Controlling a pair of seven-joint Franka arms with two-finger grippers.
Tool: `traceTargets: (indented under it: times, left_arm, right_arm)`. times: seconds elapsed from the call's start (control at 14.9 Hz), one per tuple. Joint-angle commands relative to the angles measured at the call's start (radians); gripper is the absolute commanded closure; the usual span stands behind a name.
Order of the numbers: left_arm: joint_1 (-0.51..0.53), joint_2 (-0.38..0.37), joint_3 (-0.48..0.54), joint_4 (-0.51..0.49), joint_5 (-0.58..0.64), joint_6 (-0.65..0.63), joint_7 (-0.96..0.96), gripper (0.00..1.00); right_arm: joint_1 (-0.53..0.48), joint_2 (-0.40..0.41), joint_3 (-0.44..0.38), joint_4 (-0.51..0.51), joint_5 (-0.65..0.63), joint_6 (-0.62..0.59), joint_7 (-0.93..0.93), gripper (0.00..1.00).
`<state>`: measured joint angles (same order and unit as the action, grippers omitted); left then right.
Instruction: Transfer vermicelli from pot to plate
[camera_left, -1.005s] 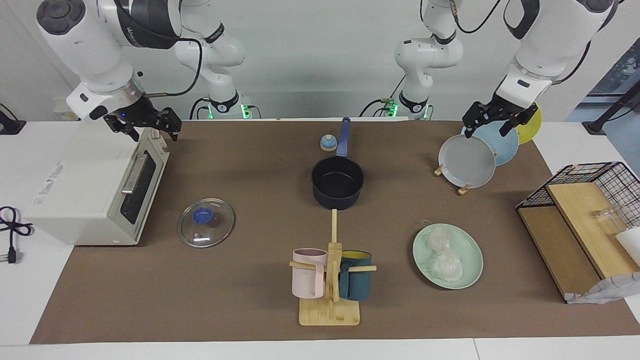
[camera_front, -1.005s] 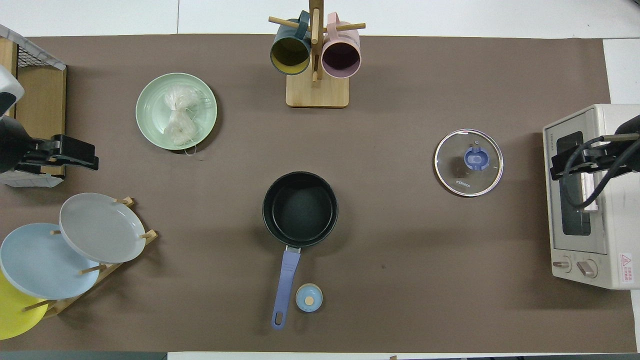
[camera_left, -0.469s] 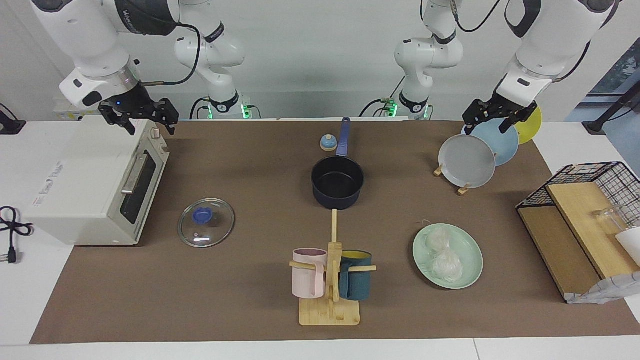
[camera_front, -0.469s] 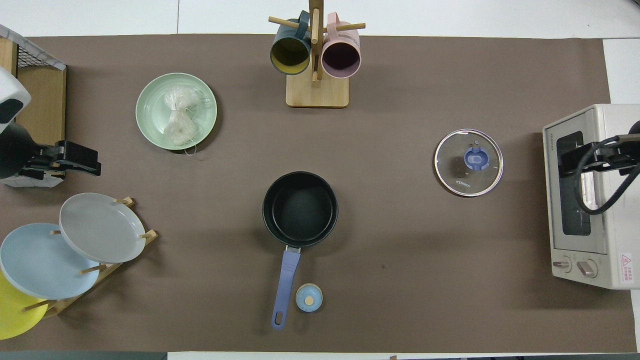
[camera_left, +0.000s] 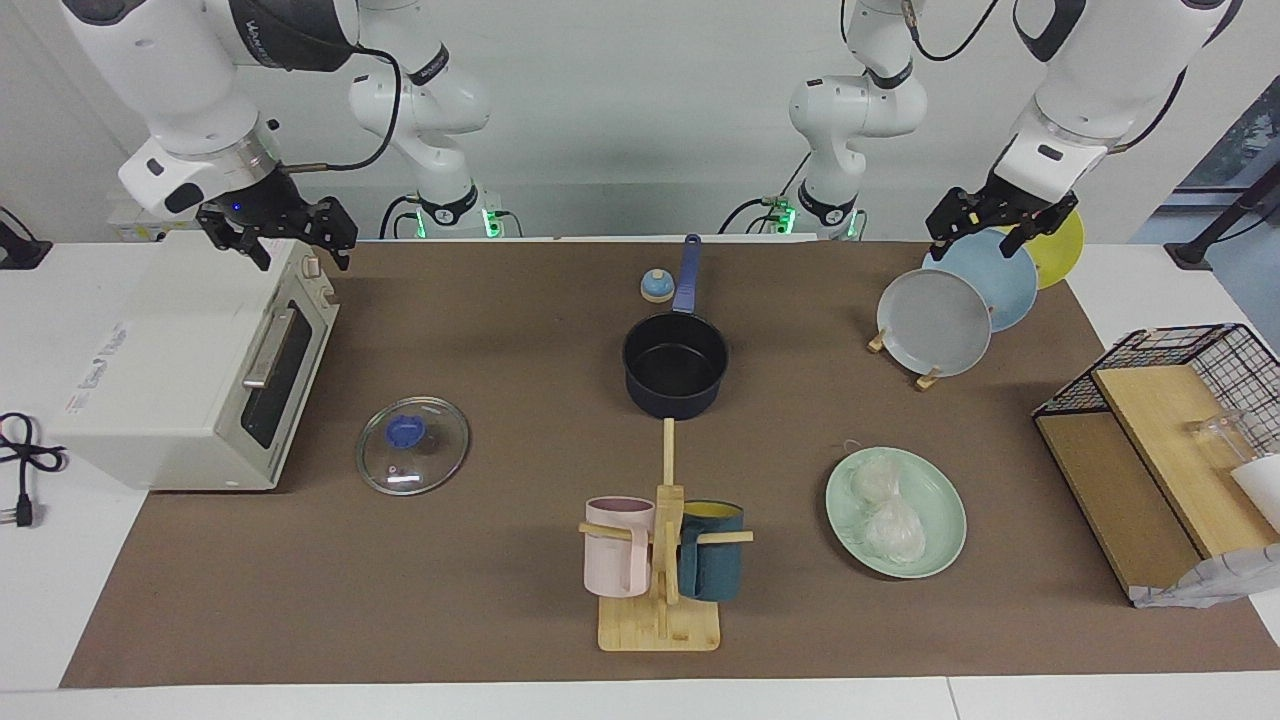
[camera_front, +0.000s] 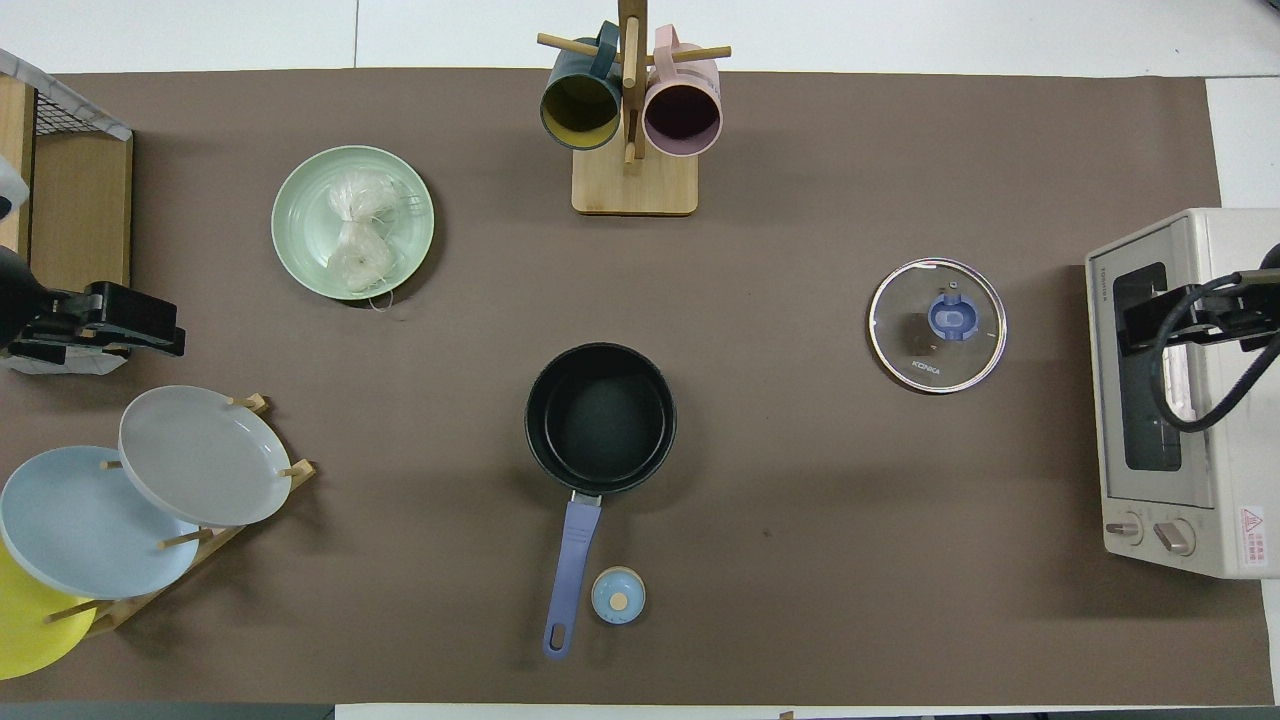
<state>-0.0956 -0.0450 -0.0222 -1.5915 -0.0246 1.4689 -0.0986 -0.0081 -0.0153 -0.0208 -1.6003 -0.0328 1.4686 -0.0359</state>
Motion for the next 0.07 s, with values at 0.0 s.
traceTargets:
  times: [0.0]
  left_arm:
    - [-0.012,0.000,0.008,0.015,0.015,-0.025,-0.003,0.00]
  right_arm:
    - [-0.009,-0.005,0.001,-0.004,0.024,-0.014,0.011,0.00]
